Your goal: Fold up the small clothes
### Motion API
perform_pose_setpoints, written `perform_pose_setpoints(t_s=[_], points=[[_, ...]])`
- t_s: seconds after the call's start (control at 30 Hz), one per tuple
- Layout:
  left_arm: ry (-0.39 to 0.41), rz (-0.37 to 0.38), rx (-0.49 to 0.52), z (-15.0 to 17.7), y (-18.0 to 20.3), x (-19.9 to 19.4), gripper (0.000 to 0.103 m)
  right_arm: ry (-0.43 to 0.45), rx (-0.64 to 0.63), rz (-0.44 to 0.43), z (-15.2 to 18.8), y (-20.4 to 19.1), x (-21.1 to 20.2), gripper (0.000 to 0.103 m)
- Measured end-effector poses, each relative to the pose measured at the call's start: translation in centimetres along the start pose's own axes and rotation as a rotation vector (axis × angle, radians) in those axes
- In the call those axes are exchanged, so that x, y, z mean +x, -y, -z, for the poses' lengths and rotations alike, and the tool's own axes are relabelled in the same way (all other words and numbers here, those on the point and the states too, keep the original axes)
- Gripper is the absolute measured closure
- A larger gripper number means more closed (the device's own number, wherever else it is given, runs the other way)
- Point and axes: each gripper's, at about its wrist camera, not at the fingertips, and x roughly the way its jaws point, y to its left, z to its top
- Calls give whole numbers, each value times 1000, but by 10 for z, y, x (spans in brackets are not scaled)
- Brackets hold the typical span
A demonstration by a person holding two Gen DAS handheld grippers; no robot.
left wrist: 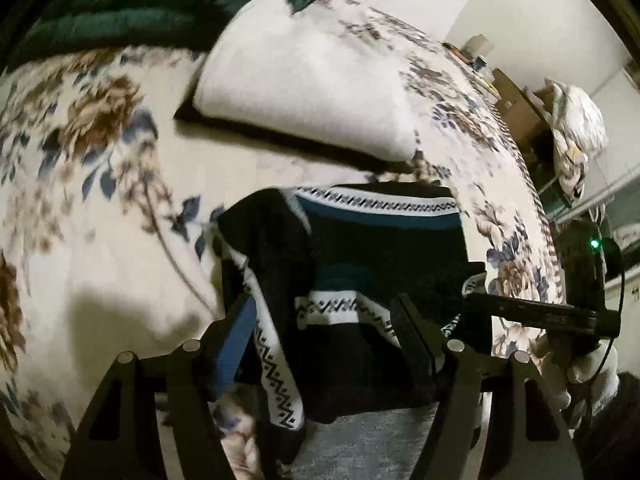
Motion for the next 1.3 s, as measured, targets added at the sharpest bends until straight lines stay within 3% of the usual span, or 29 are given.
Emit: perform_pose_setpoints(t_s=[0.03, 0.1, 0.17, 0.33, 0.53, 0.57, 0.6, 0.63, 0.7, 0.97, 1.13, 1.3], points=[[-10, 12, 10, -3, 2, 7, 35, 1, -2, 2, 0, -2, 2, 61], [-62, 48, 9, -8, 1, 33, 35, 20, 1, 29, 2, -2, 3, 86], [-139, 78, -4, -10, -1, 61, 35, 45, 16, 31, 3, 0, -1, 94], [-162, 96, 34, -11, 5, 72, 35, 104, 60, 60, 8, 8, -18, 96], [-135, 153, -65, -9, -8, 77, 37, 74, 114, 12, 6, 21, -9, 95], [-114, 159, -77, -9, -10, 76, 45, 55, 131, -5, 4, 23, -6, 94], [-99, 147, -77, -10, -10, 73, 64, 47, 143, -12, 3, 25, -5, 93], [-77, 127, -73, -10, -9, 69, 74, 40, 155, -20, 1, 28, -3, 93], [-33, 130, -82, -9, -10, 57, 87, 28, 161, -33, 0, 30, -1, 93], [111, 109, -100, -2, -2, -5, 89, 120, 107, -42, 8, 5, -34, 96], [190, 109, -123, -17, 0, -36, 89, 181, 74, -54, 3, -23, -67, 96], [195, 103, -171, -64, -22, -11, 89, 222, 34, -32, -36, -50, -73, 96]])
